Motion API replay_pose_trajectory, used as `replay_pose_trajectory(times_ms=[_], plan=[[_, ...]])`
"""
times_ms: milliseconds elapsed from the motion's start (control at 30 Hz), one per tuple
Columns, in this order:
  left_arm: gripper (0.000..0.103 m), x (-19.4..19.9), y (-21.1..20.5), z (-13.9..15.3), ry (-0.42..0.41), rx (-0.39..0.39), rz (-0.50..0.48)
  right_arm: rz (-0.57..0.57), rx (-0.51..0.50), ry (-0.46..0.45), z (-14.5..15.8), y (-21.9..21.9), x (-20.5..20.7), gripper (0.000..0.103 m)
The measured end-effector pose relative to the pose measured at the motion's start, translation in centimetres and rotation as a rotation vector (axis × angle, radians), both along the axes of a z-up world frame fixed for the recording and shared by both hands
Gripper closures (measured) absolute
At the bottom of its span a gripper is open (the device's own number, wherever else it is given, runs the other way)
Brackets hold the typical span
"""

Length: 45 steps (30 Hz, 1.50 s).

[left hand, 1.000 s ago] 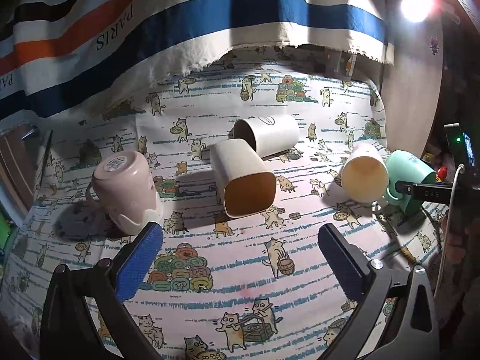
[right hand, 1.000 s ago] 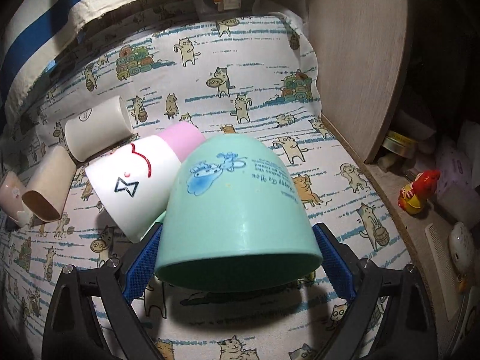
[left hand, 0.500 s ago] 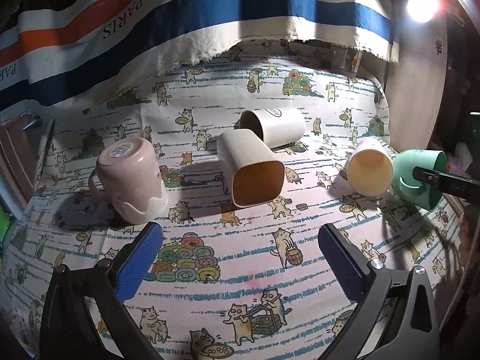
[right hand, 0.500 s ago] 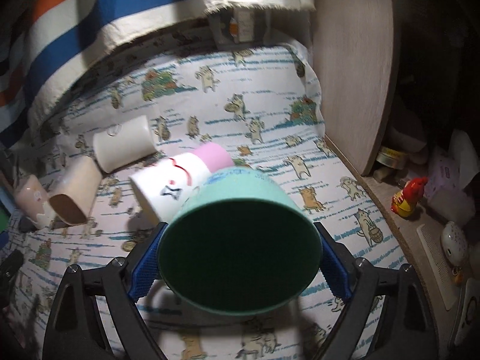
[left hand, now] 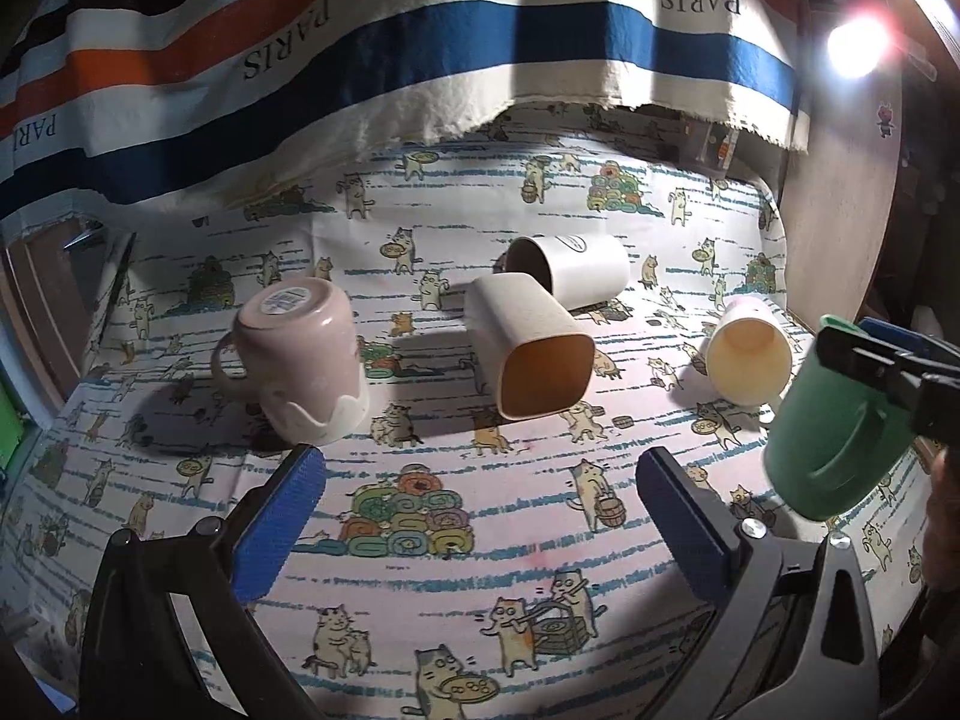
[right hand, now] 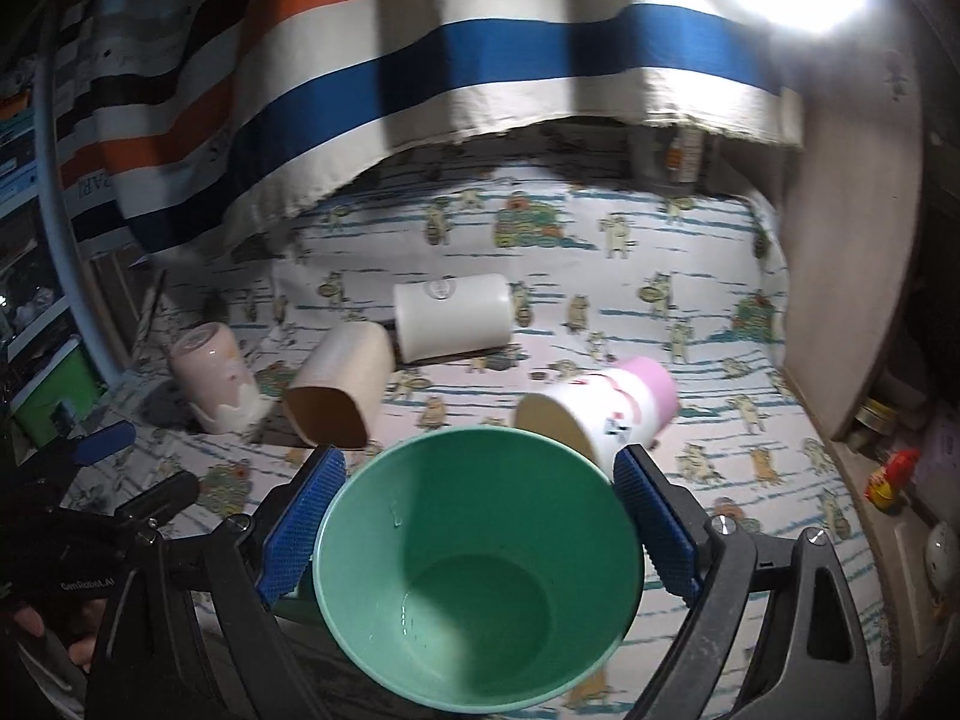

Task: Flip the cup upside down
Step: 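Lift the mint-green mug with the right gripper and turn it opening-up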

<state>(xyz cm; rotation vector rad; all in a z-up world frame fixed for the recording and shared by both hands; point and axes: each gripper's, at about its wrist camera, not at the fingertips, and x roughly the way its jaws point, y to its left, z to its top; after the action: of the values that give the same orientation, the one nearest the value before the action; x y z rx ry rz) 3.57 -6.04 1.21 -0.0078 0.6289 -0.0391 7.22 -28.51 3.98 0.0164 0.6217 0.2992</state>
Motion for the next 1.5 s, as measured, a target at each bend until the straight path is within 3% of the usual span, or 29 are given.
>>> replay_pose_trajectory(times_ms=[500, 867, 1033, 1067, 1100, 1333, 1500], plan=[[0.000, -1.5, 5.7, -0.1, -0.009, -0.028, 0.103, 0.079, -0.014, 0.020, -1.9, 7.8, 1.2, 0.011], [0.000, -1.9, 6.6, -0.4, -0.003, -0.010, 0.114, 0.079, -0.029, 0.043, -3.1, 9.9, 2.1, 0.010], [0.000, -1.8, 6.2, -0.6, 0.007, 0.009, 0.099, 0.101, 0.049, 0.049, -2.6, 8.9, 1.8, 0.009], [0.000, -1.7, 6.1, -0.6, 0.008, 0.015, 0.096, 0.096, 0.053, 0.033, -2.3, 8.8, 1.7, 0.005], [0.000, -1.7, 6.0, -0.6, 0.007, 0.019, 0.095, 0.091, 0.053, 0.017, -2.0, 8.5, 1.5, 0.001], [0.000, -2.2, 5.2, -0.2, -0.007, 0.025, 0.063, 0.061, 0.056, -0.058, 0.1, 5.0, -0.2, 0.000], [0.000, -3.0, 4.3, -0.8, 0.009, 0.030, 0.021, 0.045, 0.037, -0.073, -0.1, 1.7, -1.6, 0.000]])
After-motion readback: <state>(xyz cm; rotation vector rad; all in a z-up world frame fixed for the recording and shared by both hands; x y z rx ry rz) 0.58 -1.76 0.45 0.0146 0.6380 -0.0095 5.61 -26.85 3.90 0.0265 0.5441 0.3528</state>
